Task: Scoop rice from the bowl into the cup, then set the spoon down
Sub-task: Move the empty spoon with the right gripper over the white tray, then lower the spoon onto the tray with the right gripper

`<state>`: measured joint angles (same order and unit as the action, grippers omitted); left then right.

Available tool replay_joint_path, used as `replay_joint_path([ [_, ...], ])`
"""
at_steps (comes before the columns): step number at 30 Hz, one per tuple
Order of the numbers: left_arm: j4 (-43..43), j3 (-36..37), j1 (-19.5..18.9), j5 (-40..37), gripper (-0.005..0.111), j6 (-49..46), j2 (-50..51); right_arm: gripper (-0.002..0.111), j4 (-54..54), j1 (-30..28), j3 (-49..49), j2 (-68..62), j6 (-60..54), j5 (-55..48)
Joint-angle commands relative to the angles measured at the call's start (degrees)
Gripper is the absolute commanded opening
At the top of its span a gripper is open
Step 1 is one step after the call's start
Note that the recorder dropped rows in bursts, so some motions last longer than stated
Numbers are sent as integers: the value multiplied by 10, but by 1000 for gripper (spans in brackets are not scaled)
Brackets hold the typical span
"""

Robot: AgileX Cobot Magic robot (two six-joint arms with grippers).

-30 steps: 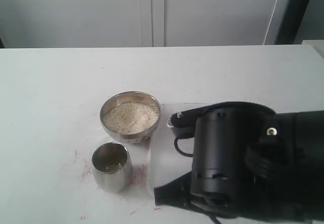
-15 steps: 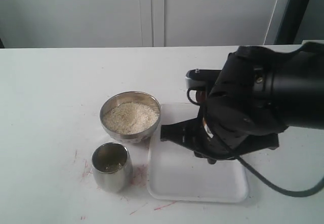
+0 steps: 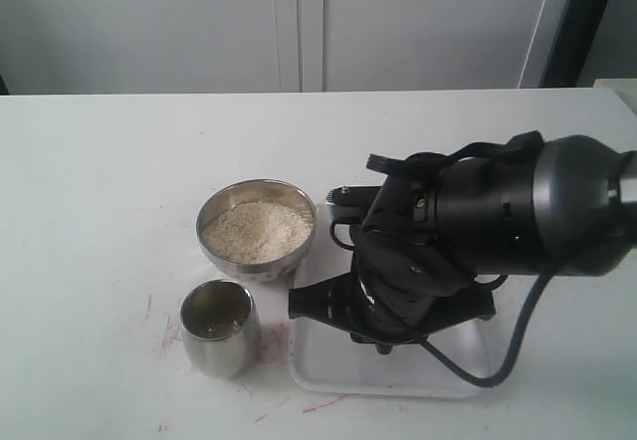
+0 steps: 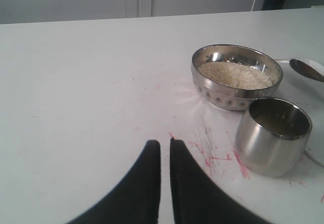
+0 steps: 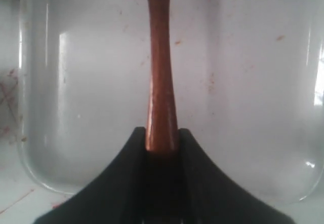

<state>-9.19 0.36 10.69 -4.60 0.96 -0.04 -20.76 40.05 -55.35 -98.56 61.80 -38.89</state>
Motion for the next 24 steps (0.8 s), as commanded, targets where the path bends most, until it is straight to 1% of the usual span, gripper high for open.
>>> replay_joint_path([
  [1, -6, -4, 1, 2, 14, 1, 0, 0, -9, -13, -2, -15, -7, 3],
  [11, -6, -4, 1, 2, 14, 1, 0, 0, -21, -28, -3, -19, 1, 34],
  [15, -6, -4, 1, 2, 14, 1, 0, 0, -19, -41, -14, -22, 1, 15],
  [24, -6, -4, 1, 2, 14, 1, 0, 0, -14, -41, -15, -22, -5, -20],
])
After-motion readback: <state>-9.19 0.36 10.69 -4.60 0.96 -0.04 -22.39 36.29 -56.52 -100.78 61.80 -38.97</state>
